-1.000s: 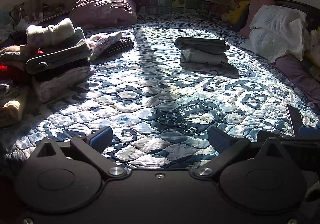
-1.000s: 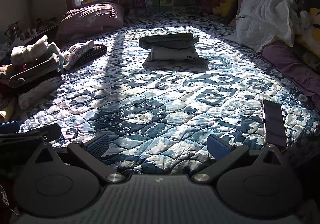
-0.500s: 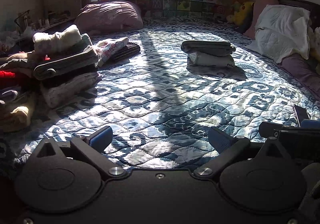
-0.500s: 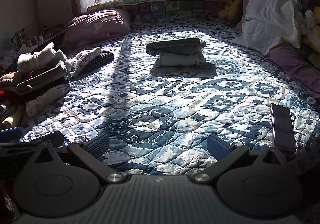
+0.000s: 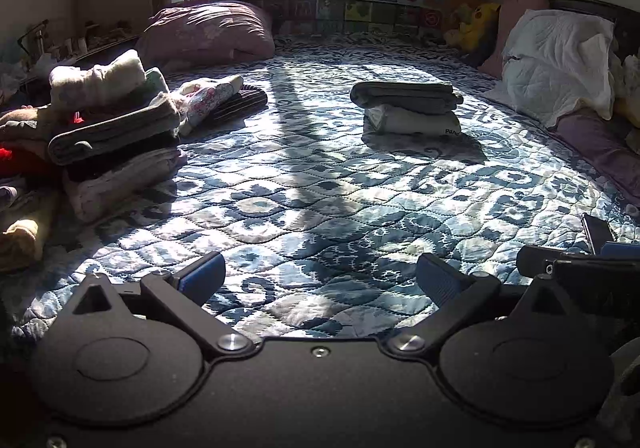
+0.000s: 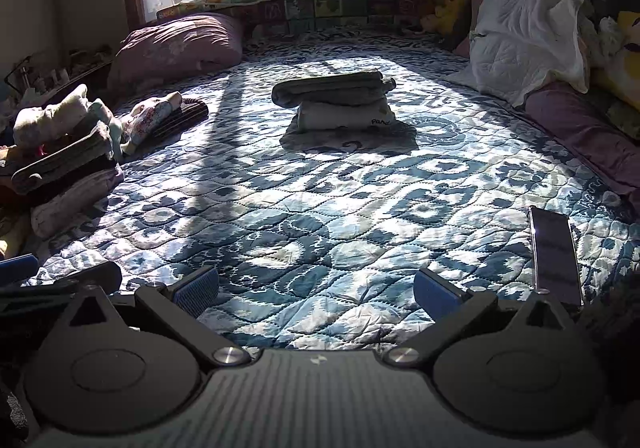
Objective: Fold clothes
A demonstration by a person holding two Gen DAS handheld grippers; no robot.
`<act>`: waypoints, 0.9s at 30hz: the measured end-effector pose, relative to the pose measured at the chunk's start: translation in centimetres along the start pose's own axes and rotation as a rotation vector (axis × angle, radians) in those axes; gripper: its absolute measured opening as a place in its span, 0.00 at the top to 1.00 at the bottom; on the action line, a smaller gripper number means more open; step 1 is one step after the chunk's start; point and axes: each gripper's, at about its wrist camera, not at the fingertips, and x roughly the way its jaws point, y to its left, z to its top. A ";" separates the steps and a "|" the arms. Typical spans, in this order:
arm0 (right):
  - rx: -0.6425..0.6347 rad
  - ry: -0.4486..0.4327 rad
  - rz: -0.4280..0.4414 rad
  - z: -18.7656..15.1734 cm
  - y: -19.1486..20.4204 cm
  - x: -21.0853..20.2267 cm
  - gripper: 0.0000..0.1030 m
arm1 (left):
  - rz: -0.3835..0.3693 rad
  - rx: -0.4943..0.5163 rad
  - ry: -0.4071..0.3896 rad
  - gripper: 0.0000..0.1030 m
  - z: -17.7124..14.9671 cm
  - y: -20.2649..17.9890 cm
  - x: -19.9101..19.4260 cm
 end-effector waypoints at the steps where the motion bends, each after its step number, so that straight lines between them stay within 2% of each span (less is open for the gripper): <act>1: 0.001 0.001 -0.002 0.0 -0.1 0.0 0.00 | -0.005 -0.002 0.001 0.01 0.0 0.0 0.0; 13: -0.017 -0.007 -0.020 0.4 0.1 -0.3 0.00 | -0.026 -0.040 -0.008 0.01 0.4 0.3 -0.3; 24: -0.028 0.020 0.003 0.8 0.2 2.2 0.00 | -0.008 -0.051 0.014 0.01 0.4 0.5 1.6; 27: -0.043 0.031 0.005 0.8 0.3 3.0 0.00 | -0.006 -0.036 -0.004 0.01 0.1 0.5 2.0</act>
